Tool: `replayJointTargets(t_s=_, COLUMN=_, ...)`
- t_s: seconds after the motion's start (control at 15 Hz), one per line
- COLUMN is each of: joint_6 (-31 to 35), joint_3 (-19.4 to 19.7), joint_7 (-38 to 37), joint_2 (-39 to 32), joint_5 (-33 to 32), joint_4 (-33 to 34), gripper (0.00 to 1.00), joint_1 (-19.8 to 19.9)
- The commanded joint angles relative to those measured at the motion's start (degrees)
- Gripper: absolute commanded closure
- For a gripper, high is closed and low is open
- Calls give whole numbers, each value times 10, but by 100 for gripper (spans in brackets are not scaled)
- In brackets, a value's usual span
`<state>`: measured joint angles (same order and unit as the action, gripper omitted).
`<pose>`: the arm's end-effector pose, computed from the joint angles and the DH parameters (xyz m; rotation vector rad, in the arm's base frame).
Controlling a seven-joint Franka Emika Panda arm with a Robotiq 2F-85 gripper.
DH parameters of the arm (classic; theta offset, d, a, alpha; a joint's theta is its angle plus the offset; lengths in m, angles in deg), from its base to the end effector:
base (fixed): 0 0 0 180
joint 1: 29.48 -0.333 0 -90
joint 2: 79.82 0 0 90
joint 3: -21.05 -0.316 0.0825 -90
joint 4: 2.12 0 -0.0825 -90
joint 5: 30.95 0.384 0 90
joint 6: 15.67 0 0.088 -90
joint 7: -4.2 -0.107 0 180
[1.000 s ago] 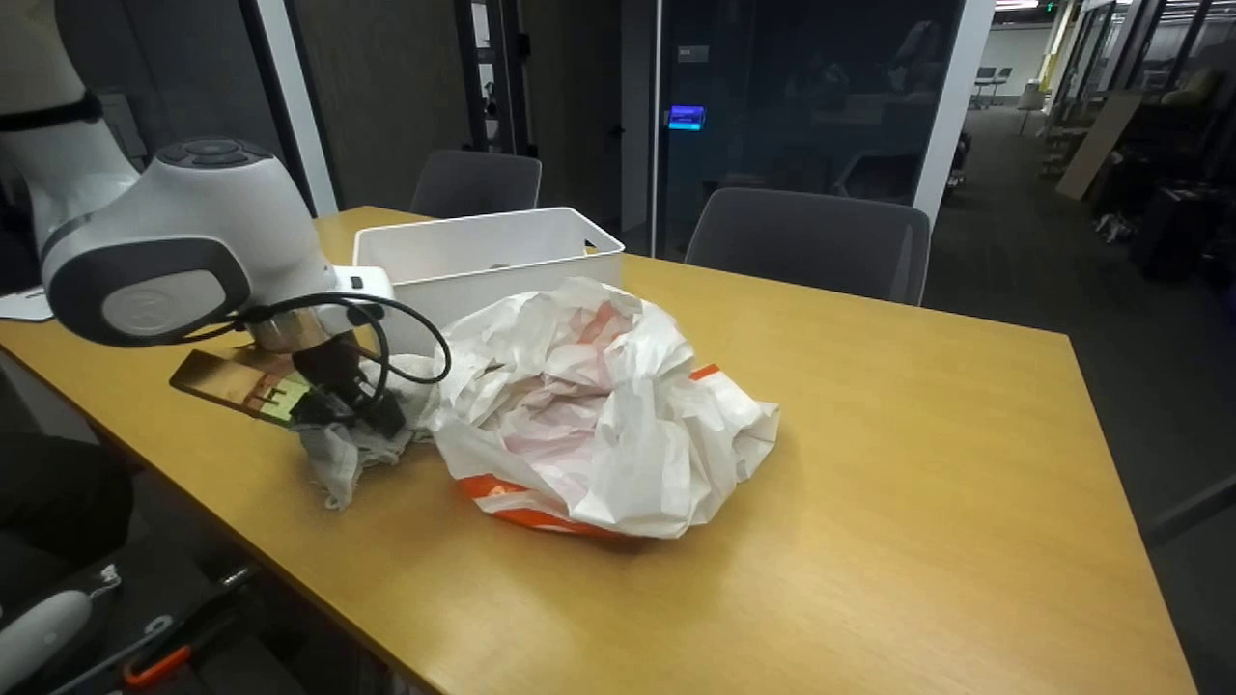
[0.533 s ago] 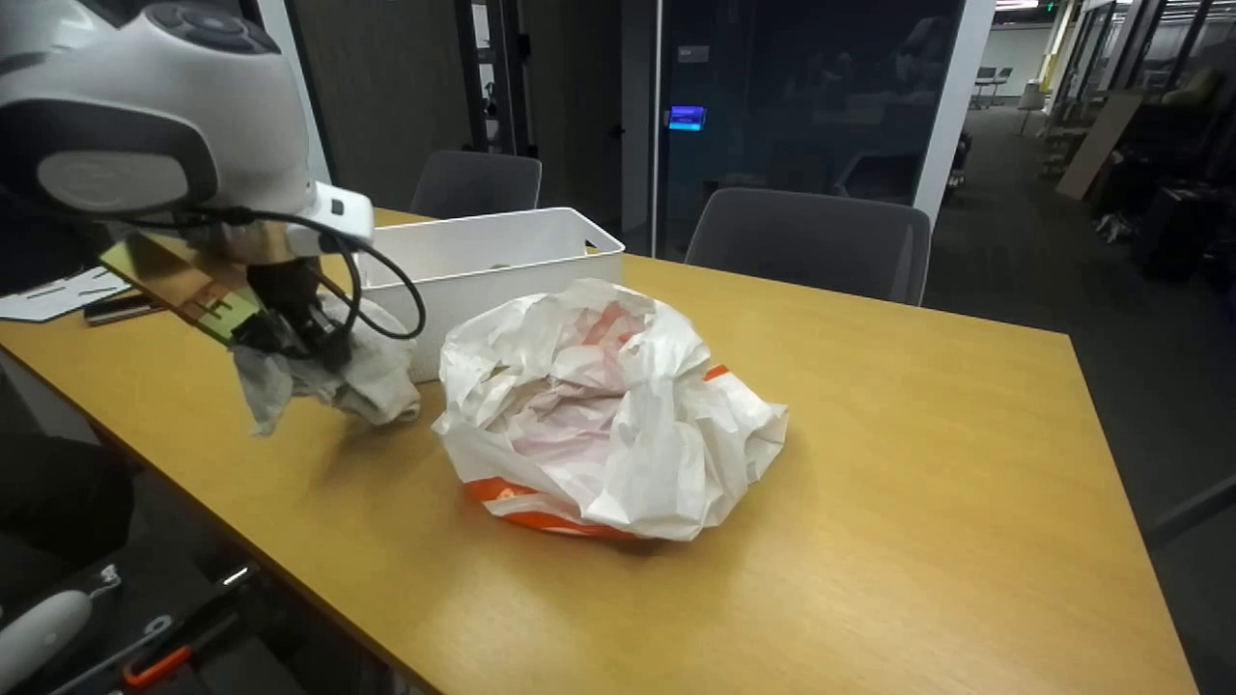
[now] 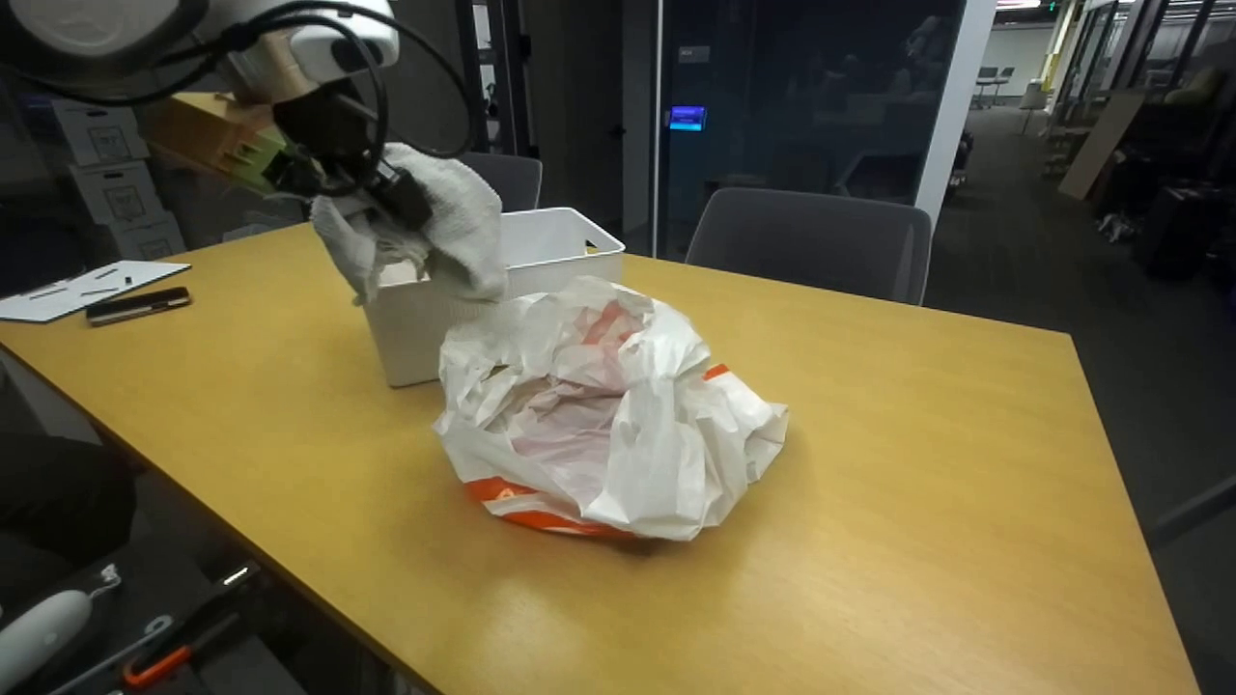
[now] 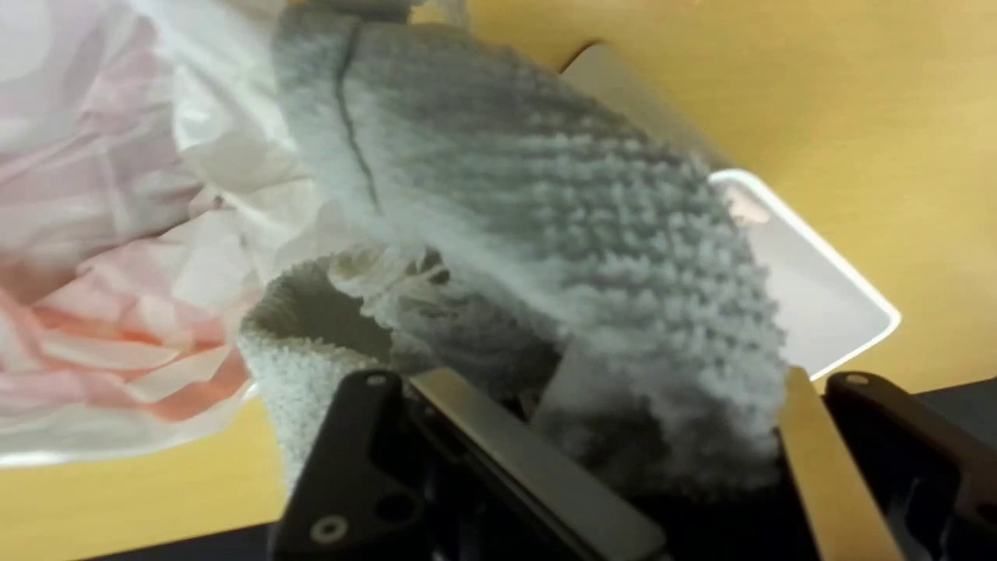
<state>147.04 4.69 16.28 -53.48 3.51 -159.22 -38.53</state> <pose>0.3787 0.1450 0.4100 -2.7756 -0.1881 -0.7516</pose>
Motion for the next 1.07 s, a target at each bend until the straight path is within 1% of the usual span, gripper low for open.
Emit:
replayJointTargets(t_s=0.0, joint_6=17, joint_3=-76, joint_7=-95, joint_2=49, joint_5=-85, joint_4=-6, gripper=97, joint_1=122)
replayJointTargets(t_s=0.2, joint_6=-17, joint_3=-159, joint_7=-189, joint_2=77, joint_5=-141, joint_4=-2, gripper=97, joint_1=243)
replayJointTargets(t_s=0.27, joint_6=-38, joint_3=-189, joint_7=-222, joint_2=89, joint_5=-153, joint_4=0, gripper=97, joint_1=275)
replayJointTargets(t_s=0.47, joint_6=-108, joint_3=-231, joint_7=-264, joint_2=88, joint_5=-160, joint_4=0, gripper=97, joint_1=320)
replayJointTargets(t_s=0.53, joint_6=-122, joint_3=-245, joint_7=-271, joint_2=81, joint_5=-159, joint_4=-1, gripper=97, joint_1=331)
replayJointTargets(t_s=0.67, joint_6=-124, joint_3=-270, joint_7=-272, joint_2=57, joint_5=-165, joint_4=-3, gripper=97, joint_1=359)
replayJointTargets(t_s=0.73, joint_6=-107, joint_3=-296, joint_7=-275, joint_2=48, joint_5=-181, joint_4=-6, gripper=97, joint_1=388)
replayJointTargets(t_s=0.8, joint_6=-100, joint_3=-308, joint_7=-273, joint_2=35, joint_5=-188, joint_4=-9, gripper=98, joint_1=405)
replayJointTargets(t_s=1.0, joint_6=-79, joint_3=-359, joint_7=-275, joint_2=-14, joint_5=-222, joint_4=-13, gripper=97, joint_1=476)
